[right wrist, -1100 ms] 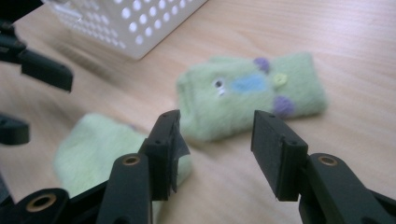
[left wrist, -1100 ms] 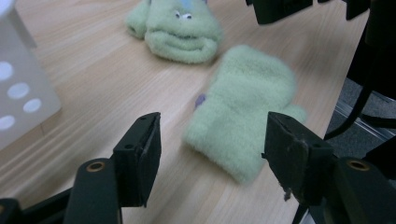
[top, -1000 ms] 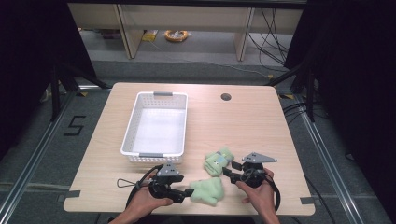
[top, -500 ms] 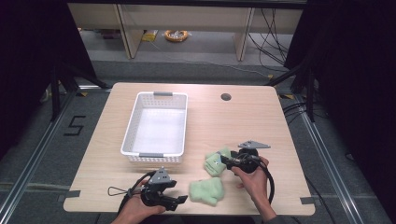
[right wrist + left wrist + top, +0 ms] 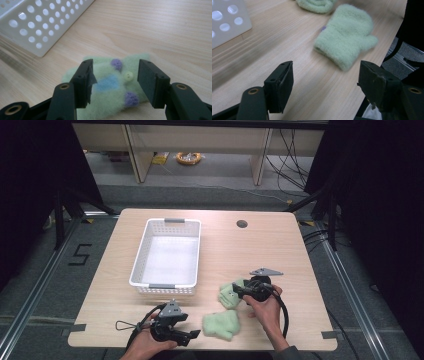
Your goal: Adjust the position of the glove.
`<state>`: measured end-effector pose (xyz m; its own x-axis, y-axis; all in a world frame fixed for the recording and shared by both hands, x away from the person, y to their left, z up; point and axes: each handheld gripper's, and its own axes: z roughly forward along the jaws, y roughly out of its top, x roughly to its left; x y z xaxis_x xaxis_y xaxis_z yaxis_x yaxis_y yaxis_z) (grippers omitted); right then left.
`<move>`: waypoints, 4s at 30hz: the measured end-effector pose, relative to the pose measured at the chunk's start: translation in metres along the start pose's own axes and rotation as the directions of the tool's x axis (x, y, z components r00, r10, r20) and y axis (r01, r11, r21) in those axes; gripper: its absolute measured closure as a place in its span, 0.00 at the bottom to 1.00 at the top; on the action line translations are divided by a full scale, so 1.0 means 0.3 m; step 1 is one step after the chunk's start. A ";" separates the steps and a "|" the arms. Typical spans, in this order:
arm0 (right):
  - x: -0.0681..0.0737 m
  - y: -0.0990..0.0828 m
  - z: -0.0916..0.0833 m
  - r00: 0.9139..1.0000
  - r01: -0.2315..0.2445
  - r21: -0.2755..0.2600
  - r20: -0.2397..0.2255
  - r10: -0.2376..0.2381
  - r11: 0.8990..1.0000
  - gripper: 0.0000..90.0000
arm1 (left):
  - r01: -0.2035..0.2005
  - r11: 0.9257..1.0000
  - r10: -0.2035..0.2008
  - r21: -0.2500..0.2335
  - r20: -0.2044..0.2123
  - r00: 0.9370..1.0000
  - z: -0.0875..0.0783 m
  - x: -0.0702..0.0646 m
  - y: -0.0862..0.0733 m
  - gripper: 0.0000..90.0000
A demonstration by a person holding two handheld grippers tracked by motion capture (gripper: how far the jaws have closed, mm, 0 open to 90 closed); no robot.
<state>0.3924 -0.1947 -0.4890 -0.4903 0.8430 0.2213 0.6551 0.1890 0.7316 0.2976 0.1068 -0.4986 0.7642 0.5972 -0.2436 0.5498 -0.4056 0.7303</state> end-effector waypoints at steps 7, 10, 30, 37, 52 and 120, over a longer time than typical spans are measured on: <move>0.012 -0.003 0.023 1.000 -0.014 0.054 0.018 0.013 0.998 0.54 | -0.017 1.000 0.018 0.013 -0.002 1.000 0.001 0.002 -0.001 0.31; 0.020 -0.008 0.038 1.000 0.002 0.084 0.015 -0.004 0.996 0.56 | 0.016 1.000 -0.016 -0.002 0.005 1.000 0.004 -0.002 -0.002 0.31; 0.005 -0.015 0.056 0.987 0.155 0.020 -0.042 -0.154 0.988 0.93 | -0.007 1.000 0.007 -0.004 0.000 1.000 -0.006 0.015 0.004 0.31; 0.053 0.049 -0.052 0.973 0.198 -0.053 -0.112 -0.203 0.979 0.93 | 0.022 0.999 -0.023 -0.030 -0.011 1.000 -0.018 0.028 0.009 0.31; 0.195 -0.028 -0.223 0.883 0.310 -0.072 -0.348 -0.316 0.948 0.93 | 0.025 0.995 -0.027 -0.097 -0.015 1.000 -0.046 0.035 0.036 0.31; 0.200 -0.064 -0.081 0.770 0.543 0.071 -0.438 -0.463 0.837 0.65 | -0.023 0.999 0.031 -0.047 0.187 0.982 0.077 0.094 0.205 0.75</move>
<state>0.3365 -0.1599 -0.4742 -0.9331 0.3411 0.1143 0.3224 0.6518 0.6864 0.3608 0.0828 -0.4754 0.8307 0.4440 -0.3359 0.5158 -0.3864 0.7646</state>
